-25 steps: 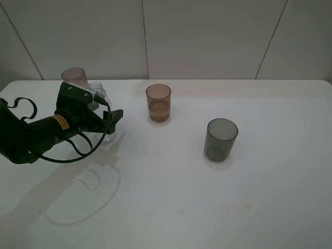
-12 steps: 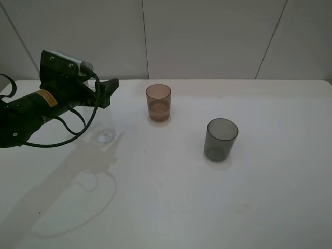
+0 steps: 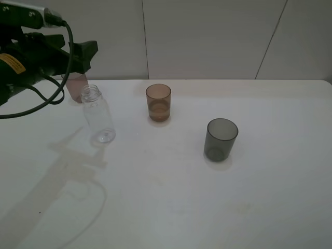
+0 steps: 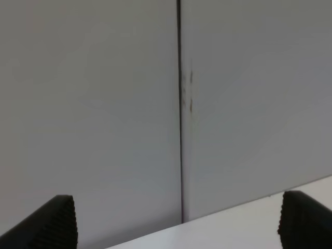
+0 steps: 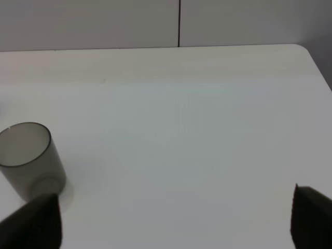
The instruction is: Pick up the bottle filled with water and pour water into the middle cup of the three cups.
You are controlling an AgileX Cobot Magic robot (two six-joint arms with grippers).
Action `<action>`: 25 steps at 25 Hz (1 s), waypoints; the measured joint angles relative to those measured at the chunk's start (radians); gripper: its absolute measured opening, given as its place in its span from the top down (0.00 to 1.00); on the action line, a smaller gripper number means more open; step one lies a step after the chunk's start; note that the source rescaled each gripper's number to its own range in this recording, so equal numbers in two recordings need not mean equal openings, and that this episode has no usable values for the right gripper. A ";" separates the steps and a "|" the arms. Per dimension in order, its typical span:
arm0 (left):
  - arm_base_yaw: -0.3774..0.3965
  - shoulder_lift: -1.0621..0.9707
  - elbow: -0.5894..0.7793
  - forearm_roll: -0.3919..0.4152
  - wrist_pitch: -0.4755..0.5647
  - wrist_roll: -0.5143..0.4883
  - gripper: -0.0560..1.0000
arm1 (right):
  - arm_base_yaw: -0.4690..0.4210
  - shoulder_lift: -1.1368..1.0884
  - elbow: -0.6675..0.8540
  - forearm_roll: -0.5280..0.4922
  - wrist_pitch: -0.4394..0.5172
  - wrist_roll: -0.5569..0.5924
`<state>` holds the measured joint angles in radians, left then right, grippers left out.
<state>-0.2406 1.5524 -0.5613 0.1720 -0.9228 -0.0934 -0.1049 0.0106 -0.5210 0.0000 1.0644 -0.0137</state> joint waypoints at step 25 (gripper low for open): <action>0.001 -0.811 -0.159 -0.118 1.436 -0.078 0.00 | 0.000 0.000 0.000 0.000 0.000 0.000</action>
<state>-0.2395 0.7416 -0.7205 0.0542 0.5137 -0.1717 -0.1049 0.0106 -0.5210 0.0000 1.0644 -0.0137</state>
